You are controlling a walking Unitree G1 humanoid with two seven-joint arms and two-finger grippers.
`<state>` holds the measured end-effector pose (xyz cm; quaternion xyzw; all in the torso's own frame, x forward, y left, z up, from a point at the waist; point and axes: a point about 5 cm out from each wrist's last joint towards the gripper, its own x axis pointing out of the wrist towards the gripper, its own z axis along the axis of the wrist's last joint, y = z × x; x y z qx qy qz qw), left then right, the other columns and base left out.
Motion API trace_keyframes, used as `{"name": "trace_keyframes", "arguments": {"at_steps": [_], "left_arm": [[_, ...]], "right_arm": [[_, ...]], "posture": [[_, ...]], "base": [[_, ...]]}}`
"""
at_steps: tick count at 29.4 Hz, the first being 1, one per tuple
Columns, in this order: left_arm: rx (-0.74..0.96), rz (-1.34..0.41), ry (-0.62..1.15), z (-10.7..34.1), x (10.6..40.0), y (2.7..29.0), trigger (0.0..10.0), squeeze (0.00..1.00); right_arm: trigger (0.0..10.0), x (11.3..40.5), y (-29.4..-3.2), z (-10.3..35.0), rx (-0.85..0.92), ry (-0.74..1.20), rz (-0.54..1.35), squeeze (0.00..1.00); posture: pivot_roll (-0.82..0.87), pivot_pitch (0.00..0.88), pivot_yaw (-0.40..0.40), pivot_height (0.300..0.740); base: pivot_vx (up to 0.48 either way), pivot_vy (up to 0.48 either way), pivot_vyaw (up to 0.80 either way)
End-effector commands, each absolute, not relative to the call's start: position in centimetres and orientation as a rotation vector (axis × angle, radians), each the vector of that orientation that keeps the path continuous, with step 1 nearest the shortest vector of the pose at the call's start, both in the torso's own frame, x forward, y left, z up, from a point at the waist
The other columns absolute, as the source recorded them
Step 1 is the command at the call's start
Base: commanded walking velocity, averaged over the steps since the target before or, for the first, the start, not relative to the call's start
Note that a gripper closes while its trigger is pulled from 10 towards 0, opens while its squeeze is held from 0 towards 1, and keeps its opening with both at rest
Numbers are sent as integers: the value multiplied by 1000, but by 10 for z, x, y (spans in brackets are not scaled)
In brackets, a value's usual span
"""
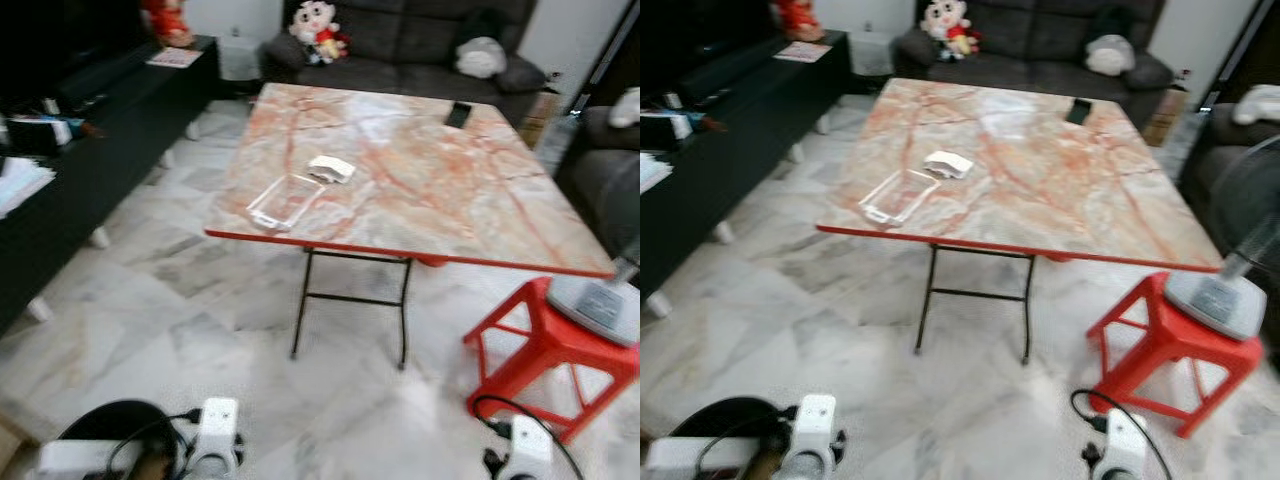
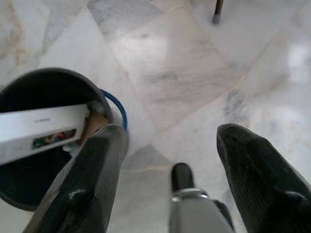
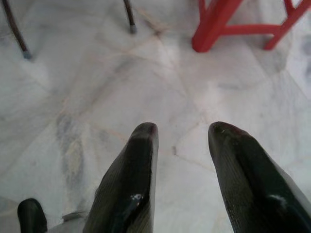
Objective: Picking trash to rubbish bin
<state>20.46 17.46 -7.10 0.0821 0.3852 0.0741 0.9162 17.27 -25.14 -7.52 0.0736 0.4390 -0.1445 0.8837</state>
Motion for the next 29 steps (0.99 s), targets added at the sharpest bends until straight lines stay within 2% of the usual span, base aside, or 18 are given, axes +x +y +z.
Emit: {"name": "trace_keyframes", "arguments": {"at_steps": [1, 12, 20, 29], "left_arm": [[157, 119, 795, -71, 207, 163, 10000, 0], [200, 120, 774, -66, 214, 177, 10000, 0], [205, 119, 724, -61, 221, 174, 10000, 0], [216, 103, 447, -23, 264, 161, 10000, 0]], "right_arm": [[10000, 171, -259, -73, 144, 901, -327, 0], [10000, 172, -251, -75, 179, 889, -332, 0], [10000, 178, -253, -72, 161, 864, -324, 0], [10000, 232, -265, -29, -20, 580, -206, 0]], "posture": [[-57, 17, -100, 740], [-47, 13, -62, 740], [-46, 6, -56, 740], [-50, 0, -56, 740]], "base": [[277, 0, 0], [272, 0, 0], [265, 0, 0], [0, 0, 0]]}}
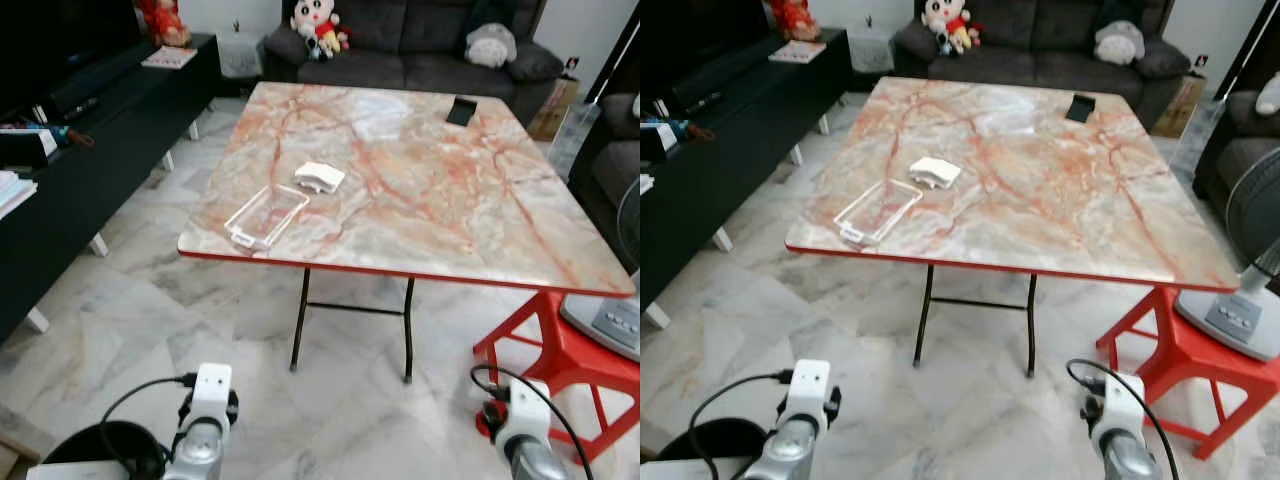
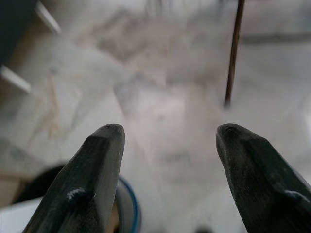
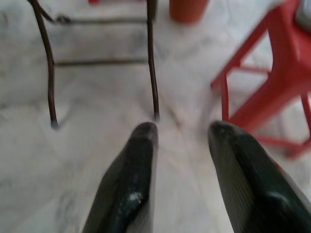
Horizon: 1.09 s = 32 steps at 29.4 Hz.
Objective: Picking trash to rubbish bin
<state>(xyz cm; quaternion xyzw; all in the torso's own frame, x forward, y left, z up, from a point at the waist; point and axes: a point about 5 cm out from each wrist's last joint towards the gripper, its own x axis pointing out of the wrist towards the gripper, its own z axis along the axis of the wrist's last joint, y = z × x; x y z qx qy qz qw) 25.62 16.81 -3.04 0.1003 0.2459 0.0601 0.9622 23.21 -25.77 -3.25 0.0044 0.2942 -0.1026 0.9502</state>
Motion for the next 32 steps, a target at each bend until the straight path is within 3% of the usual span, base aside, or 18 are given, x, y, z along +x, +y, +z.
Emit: {"name": "trace_keyframes", "arguments": {"at_steps": [1, 3, 8, 14, 19, 32], "left_arm": [[211, 107, 419, -19, 268, 161, 10000, 0], [217, 100, 257, 8, 291, 152, 10000, 0], [262, 65, 85, 38, 310, 139, 10000, 0], [249, 43, -154, 87, 333, 118, 10000, 0], [236, 19, -222, 107, 343, 107, 10000, 0], [234, 69, -296, 133, 355, 123, 10000, 0]], "right_arm": [[10000, 237, -265, -24, -18, 551, -197, 0], [10000, 266, -255, 3, -14, 373, -118, 0], [10000, 292, -240, 30, 17, 201, -64, 0], [10000, 329, -199, 84, 63, -66, 44, 0], [10000, 342, -176, 107, 85, -152, 115, 0], [10000, 349, -164, 115, 93, -157, 142, 0]], "posture": [[-50, 0, -60, 740], [-51, 0, -65, 740], [-50, 0, -64, 740], [-40, 0, -73, 740], [-44, 0, -74, 740], [-41, 10, -77, 740]], "base": [[0, 0, 0], [0, 0, 0], [0, 0, 0], [0, 0, 0], [0, 0, 0], [151, 0, 0]]}}
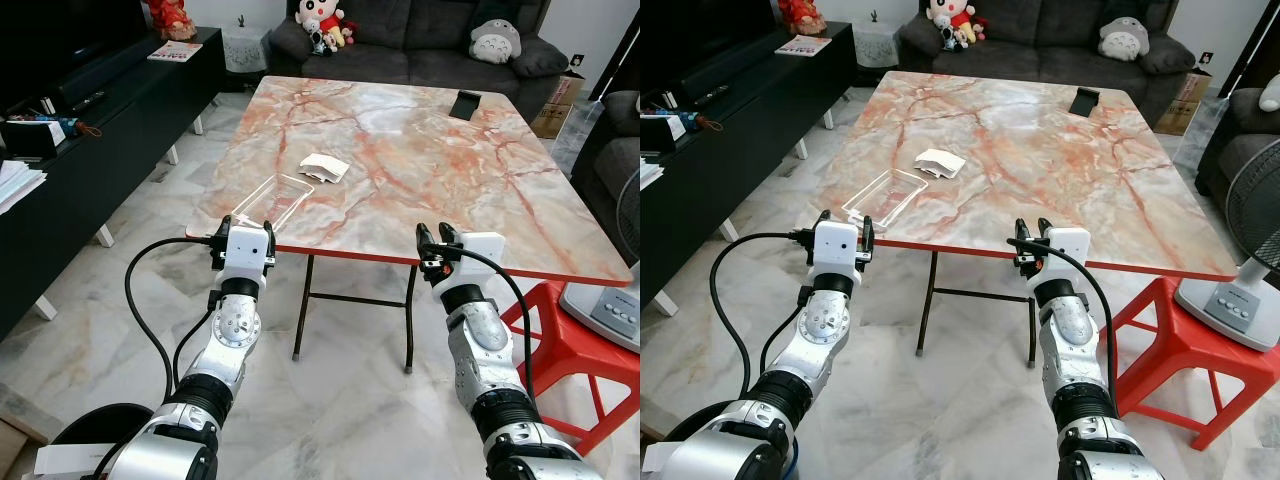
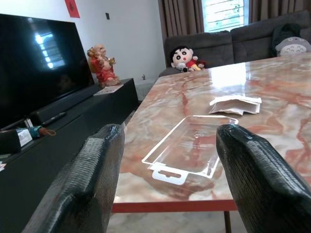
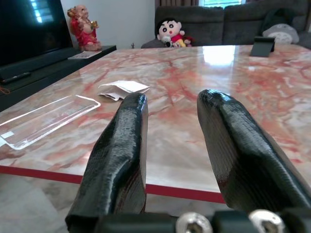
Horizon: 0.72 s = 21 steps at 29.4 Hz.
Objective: Picking trash to rubbish bin
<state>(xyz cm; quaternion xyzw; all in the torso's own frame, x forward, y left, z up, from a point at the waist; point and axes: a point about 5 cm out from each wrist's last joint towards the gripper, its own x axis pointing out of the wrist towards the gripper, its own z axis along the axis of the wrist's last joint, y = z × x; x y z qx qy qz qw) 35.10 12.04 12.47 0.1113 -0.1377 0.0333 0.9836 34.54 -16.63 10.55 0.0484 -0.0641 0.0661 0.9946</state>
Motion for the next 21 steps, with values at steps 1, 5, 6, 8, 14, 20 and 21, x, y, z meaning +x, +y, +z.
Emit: {"name": "trace_keyframes", "arguments": {"at_steps": [1, 5, 6, 8, 14, 20, 21], "left_arm": [[234, 69, -296, 133, 355, 123, 10000, 0], [231, 80, -294, 134, 355, 126, 10000, 0], [229, 82, -295, 135, 355, 126, 10000, 0], [229, 82, -297, 135, 356, 126, 10000, 0], [225, 74, -302, 137, 356, 124, 10000, 0], [223, 62, -293, 136, 356, 123, 10000, 0], [224, 61, -293, 136, 356, 123, 10000, 0]], "right_arm": [[10000, 349, -164, 115, 93, -157, 142, 0], [10000, 351, -163, 116, 86, -153, 147, 0], [10000, 351, -163, 117, 83, -152, 149, 0], [10000, 351, -162, 117, 81, -152, 152, 0], [10000, 352, -160, 119, 86, -159, 163, 0], [10000, 353, -160, 119, 112, -152, 155, 0], [10000, 353, -160, 118, 111, -150, 156, 0]], "posture": [[-41, 10, -77, 740], [-39, 12, -79, 740], [-39, 12, -81, 740], [-38, 12, -82, 740], [-39, 10, -82, 740], [-40, 12, -82, 740], [-40, 12, -82, 740]], "base": [[345, 0, 0], [347, 0, 0], [356, 0, 0], [354, 0, 0], [353, 0, 0], [351, 0, 0], [352, 0, 0]]}}
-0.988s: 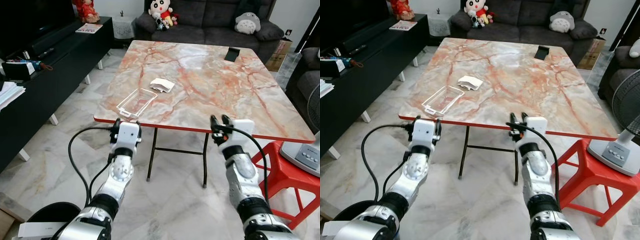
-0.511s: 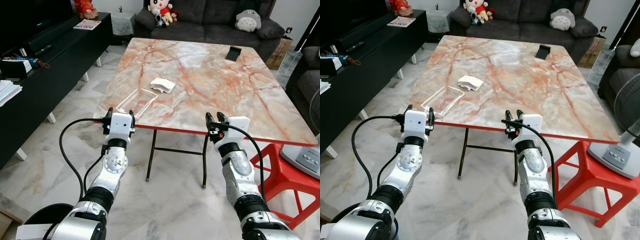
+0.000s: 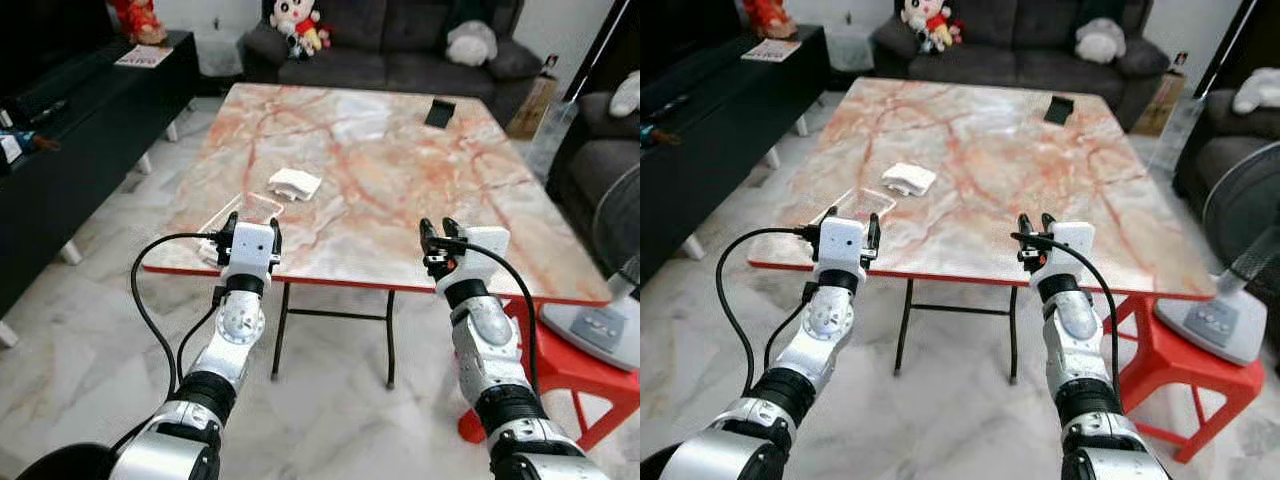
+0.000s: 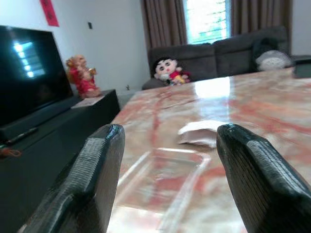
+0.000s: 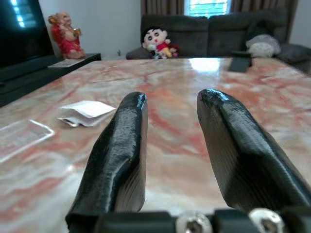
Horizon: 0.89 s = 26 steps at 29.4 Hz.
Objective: Picking trash to rubbish bin
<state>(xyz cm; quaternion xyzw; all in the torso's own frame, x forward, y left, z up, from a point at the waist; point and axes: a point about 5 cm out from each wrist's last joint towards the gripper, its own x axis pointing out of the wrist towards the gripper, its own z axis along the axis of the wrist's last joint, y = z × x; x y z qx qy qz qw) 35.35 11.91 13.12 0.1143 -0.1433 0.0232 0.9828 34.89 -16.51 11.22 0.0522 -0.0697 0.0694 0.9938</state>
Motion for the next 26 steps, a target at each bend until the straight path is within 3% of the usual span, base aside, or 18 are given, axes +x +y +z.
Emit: {"name": "trace_keyframes", "arguments": {"at_steps": [1, 11, 17, 26], "left_arm": [[225, 61, -294, 137, 356, 123, 10000, 0], [221, 60, -297, 138, 356, 122, 10000, 0], [220, 60, -299, 139, 356, 122, 10000, 0], [218, 50, -293, 138, 356, 120, 10000, 0]], "right_arm": [[10000, 353, -160, 118, 110, -149, 157, 0], [10000, 352, -157, 119, 86, -153, 187, 0], [10000, 351, -153, 120, 89, -167, 211, 0], [10000, 351, -158, 120, 105, -161, 196, 0]], "posture": [[-39, 14, -82, 740], [-39, 15, -83, 740], [-39, 14, -84, 740], [-44, 6, -82, 740]], "base": [[356, 0, 0], [355, 0, 0], [351, 0, 767], [353, 0, 0]]}}
